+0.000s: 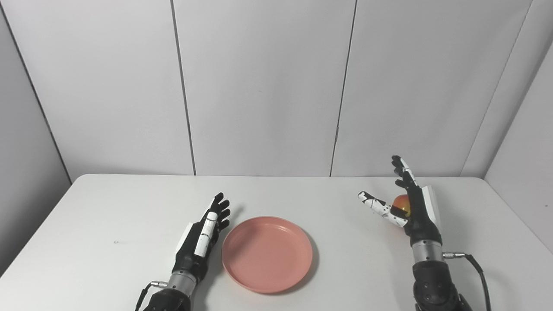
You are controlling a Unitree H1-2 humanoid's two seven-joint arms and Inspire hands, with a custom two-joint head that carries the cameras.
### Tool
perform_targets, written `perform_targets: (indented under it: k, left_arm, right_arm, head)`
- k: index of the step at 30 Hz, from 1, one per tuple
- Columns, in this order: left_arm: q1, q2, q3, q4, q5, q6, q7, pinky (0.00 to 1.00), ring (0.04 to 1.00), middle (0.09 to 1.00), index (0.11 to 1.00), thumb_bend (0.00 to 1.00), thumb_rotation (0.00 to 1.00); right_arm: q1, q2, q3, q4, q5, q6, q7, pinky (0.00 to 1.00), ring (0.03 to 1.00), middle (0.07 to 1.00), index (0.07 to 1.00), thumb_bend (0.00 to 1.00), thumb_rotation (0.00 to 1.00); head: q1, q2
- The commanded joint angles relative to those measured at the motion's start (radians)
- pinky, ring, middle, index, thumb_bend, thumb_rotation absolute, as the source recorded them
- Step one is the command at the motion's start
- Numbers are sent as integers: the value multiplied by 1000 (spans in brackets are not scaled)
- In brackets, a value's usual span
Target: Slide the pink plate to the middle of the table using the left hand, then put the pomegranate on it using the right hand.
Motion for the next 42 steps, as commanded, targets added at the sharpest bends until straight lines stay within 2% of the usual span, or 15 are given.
perform_targets:
  k: [1, 8, 15, 20, 31, 42]
  left_arm:
    - [15, 13, 7, 20, -10, -35, -10, 948, 962, 968, 976, 550, 1000]
    - [13, 18, 7, 29, -13, -33, -16, 958, 969, 973, 980, 563, 1000]
    - [8, 20, 9, 45, -16, -42, -26, 963, 972, 976, 981, 556, 1000]
    - [9, 22, 7, 48, -13, -48, -28, 962, 971, 975, 982, 552, 1000]
    - [11, 22, 5, 48, -13, -45, -29, 958, 969, 975, 979, 555, 1000]
    - [13, 24, 1, 50, -11, -58, -31, 955, 966, 974, 980, 556, 1000]
  right_arm:
    - [-59, -24, 1, 13, -26, -54, -45, 830, 892, 910, 904, 678, 417]
    - [-94, -74, 25, 107, -137, -62, -170, 760, 852, 888, 889, 712, 336]
    - [-128, -105, 57, 238, -197, -69, -278, 772, 863, 901, 893, 751, 334]
    - [-144, -119, 73, 300, -210, -40, -306, 772, 865, 904, 898, 781, 360]
    - [-187, -149, 125, 445, -224, -28, -345, 781, 872, 906, 910, 798, 365]
    - [-224, -144, 152, 594, -180, -88, -383, 760, 852, 888, 884, 819, 282]
  head:
    - [0, -1]
    - [-14, -6]
    - [-21, -11]
    - [-19, -13]
    - [-20, -13]
    - [-5, -13]
